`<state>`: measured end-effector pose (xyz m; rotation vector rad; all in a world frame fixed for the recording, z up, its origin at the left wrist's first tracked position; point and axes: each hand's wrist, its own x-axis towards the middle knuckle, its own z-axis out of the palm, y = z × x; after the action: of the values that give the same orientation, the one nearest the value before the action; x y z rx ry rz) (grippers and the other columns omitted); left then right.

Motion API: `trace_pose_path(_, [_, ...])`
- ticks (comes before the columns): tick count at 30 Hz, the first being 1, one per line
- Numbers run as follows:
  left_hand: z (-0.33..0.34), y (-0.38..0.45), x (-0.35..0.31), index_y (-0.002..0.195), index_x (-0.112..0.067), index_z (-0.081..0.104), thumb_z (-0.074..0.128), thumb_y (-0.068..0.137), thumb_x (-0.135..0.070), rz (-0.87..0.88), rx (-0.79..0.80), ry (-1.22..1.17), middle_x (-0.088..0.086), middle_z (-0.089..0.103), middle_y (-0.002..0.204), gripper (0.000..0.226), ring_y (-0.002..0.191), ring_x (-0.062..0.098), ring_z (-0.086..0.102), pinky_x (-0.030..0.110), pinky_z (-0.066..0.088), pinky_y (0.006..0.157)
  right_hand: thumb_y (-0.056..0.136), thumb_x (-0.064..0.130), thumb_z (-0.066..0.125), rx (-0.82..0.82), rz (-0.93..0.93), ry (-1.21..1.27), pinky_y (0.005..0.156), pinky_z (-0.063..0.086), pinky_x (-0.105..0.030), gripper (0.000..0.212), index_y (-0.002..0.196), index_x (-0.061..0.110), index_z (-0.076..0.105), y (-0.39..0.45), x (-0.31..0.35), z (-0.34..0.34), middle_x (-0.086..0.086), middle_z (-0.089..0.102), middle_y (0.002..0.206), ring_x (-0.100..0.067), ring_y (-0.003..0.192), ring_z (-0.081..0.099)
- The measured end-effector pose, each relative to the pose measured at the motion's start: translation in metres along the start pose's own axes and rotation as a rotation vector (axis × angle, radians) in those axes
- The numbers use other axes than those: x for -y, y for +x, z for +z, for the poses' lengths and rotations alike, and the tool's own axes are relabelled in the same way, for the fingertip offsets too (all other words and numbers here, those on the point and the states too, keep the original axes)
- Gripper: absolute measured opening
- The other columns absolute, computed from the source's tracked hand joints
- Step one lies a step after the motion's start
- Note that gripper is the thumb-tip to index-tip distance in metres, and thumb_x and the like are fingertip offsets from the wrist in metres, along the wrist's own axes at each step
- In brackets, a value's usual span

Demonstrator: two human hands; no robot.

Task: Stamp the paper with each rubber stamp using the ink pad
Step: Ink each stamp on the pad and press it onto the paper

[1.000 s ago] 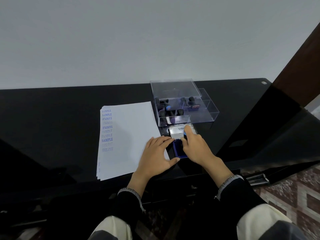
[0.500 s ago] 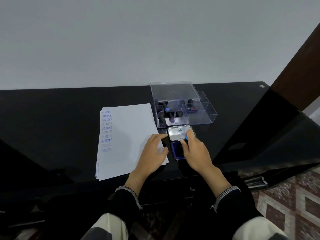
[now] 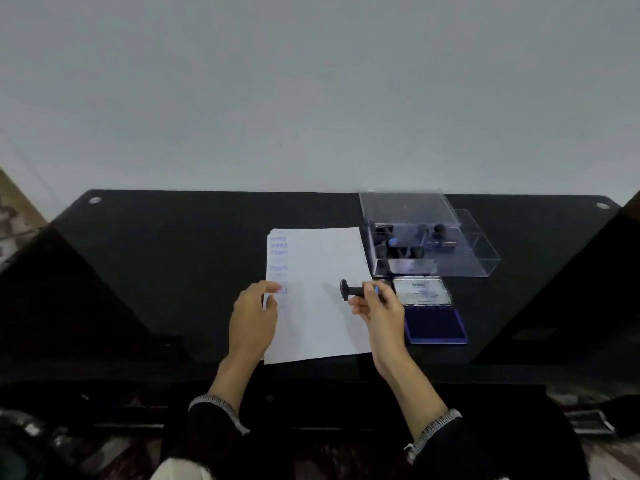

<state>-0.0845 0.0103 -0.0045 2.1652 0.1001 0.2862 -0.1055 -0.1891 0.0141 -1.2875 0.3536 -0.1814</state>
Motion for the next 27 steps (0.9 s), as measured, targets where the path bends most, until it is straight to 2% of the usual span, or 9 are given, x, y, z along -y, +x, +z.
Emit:
trace_pose_path(2, [-0.016,0.0,0.018,0.104,-0.023,0.067,0.056,0.092,-0.007,0.071,0.003,0.126,-0.011,0.065,0.107,0.023,0.117,0.013,0.053,0.03,0.045,0.094,0.098,0.02,0.052,0.01,-0.012,-0.074,0.074,0.049,-0.029,0.012,0.096,0.01,0.06,-0.003,-0.007,0.006,-0.008,0.069,0.07,-0.018,0.066,0.059])
trace_pose_path(4, [-0.027,0.0,0.034,0.107,-0.024,0.069,0.061,0.091,-0.013,0.13,0.062,0.225,-0.011,0.066,0.116,0.021,0.131,0.013,0.042,0.036,0.036,0.108,0.098,0.021,0.052,0.015,-0.035,-0.145,0.074,0.048,-0.03,0.009,0.095,0.014,0.058,-0.004,-0.009,0.008,-0.008,0.068,0.071,-0.018,0.067,0.059])
trace_pose_path(7, [-0.034,0.003,0.05,0.116,-0.03,0.067,0.061,0.094,-0.028,0.19,0.158,0.326,-0.013,0.06,0.13,0.024,0.138,0.011,0.035,0.04,0.024,0.116,0.097,0.021,0.053,0.021,-0.081,-0.235,0.073,0.047,-0.028,0.007,0.092,0.018,0.055,-0.003,-0.008,0.011,-0.005,0.068,0.071,-0.015,0.066,0.058])
trace_pose_path(12, [-0.032,0.001,0.057,0.12,-0.033,0.066,0.057,0.095,-0.036,0.245,0.113,0.342,-0.016,0.058,0.131,0.026,0.134,0.007,0.04,0.031,0.018,0.114,0.098,0.025,0.052,0.108,-0.19,-0.425,0.063,0.046,-0.013,0.014,0.094,0.013,0.058,-0.001,-0.005,0.032,-0.001,0.065,0.071,0.001,0.059,0.056])
trace_pose_path(15, [-0.032,0.001,0.059,0.119,-0.035,0.066,0.055,0.095,-0.039,0.24,0.096,0.335,-0.019,0.058,0.131,0.026,0.134,0.004,0.039,0.028,0.017,0.114,0.097,0.029,0.052,0.247,-0.228,-0.581,0.07,0.048,-0.026,0.018,0.092,0.012,0.056,-0.002,-0.005,0.051,-0.006,0.064,0.074,-0.005,0.065,0.057])
trace_pose_path(17, [-0.031,0.002,0.058,0.119,-0.036,0.066,0.055,0.095,-0.041,0.241,0.097,0.337,-0.02,0.057,0.131,0.027,0.134,0.003,0.039,0.028,0.018,0.114,0.097,0.032,0.053,0.343,-0.255,-0.723,0.065,0.044,-0.021,0.021,0.088,0.013,0.052,-0.003,-0.004,0.063,-0.002,0.061,0.073,-0.01,0.065,0.055])
trace_pose_path(20, [-0.032,0.002,0.061,0.119,-0.036,0.066,0.055,0.094,-0.043,0.236,0.095,0.335,-0.021,0.057,0.131,0.028,0.134,0.002,0.038,0.029,0.019,0.114,0.098,0.031,0.051,0.466,-0.322,-0.953,0.055,0.037,-0.009,0.017,0.09,0.017,0.047,-0.007,-0.004,0.078,0.011,0.05,0.072,-0.006,0.06,0.049])
trace_pose_path(24, [-0.033,0.004,0.062,0.121,-0.038,0.063,0.055,0.092,-0.045,0.235,0.116,0.337,-0.022,0.054,0.134,0.031,0.135,0.001,0.035,0.029,0.016,0.114,0.098,0.031,0.05,0.498,-0.386,-1.084,0.054,0.035,-0.01,0.014,0.097,0.018,0.046,-0.008,-0.005,0.085,0.006,0.053,0.088,-0.005,0.063,0.05])
trace_pose_path(27, [-0.035,0.003,0.063,0.123,-0.039,0.06,0.057,0.089,-0.048,0.245,0.135,0.346,-0.022,0.052,0.136,0.035,0.136,0.002,0.033,0.032,0.016,0.116,0.098,0.034,0.05,0.513,-0.4,-1.122,0.057,0.035,-0.011,0.014,0.098,0.021,0.045,-0.006,-0.007,0.087,0.004,0.056,0.092,-0.006,0.065,0.051])
